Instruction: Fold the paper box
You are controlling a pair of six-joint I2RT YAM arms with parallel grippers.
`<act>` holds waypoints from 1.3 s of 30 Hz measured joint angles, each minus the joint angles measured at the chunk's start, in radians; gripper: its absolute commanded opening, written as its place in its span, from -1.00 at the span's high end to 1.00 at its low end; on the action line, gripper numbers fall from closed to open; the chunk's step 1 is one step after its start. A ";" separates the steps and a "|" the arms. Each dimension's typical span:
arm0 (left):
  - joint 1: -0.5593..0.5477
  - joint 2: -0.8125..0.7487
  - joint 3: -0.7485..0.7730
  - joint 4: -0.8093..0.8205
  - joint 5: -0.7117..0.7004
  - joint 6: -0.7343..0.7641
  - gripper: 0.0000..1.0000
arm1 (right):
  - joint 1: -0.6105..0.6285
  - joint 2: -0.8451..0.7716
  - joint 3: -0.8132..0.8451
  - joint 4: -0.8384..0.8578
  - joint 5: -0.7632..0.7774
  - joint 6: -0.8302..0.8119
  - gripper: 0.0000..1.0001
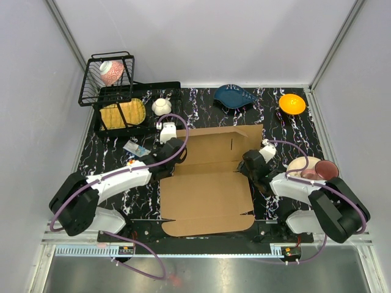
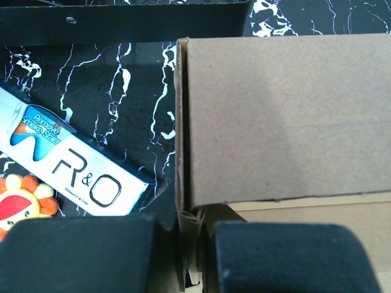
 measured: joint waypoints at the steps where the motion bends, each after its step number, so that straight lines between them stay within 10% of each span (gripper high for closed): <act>1: 0.001 0.000 0.000 0.000 -0.003 0.000 1.00 | 0.000 0.008 0.000 0.014 -0.001 -0.001 0.13; 16: 0.000 0.010 0.000 0.001 0.000 0.000 1.00 | -0.005 -0.065 -0.016 -0.009 -0.052 0.004 -0.31; 28: 0.001 0.015 0.000 -0.002 0.000 -0.002 1.00 | -0.006 -0.114 -0.089 0.015 -0.084 0.014 0.26; 39: 0.001 0.022 0.000 -0.003 -0.014 -0.003 1.00 | -0.011 -0.200 -0.105 0.026 -0.092 -0.011 0.33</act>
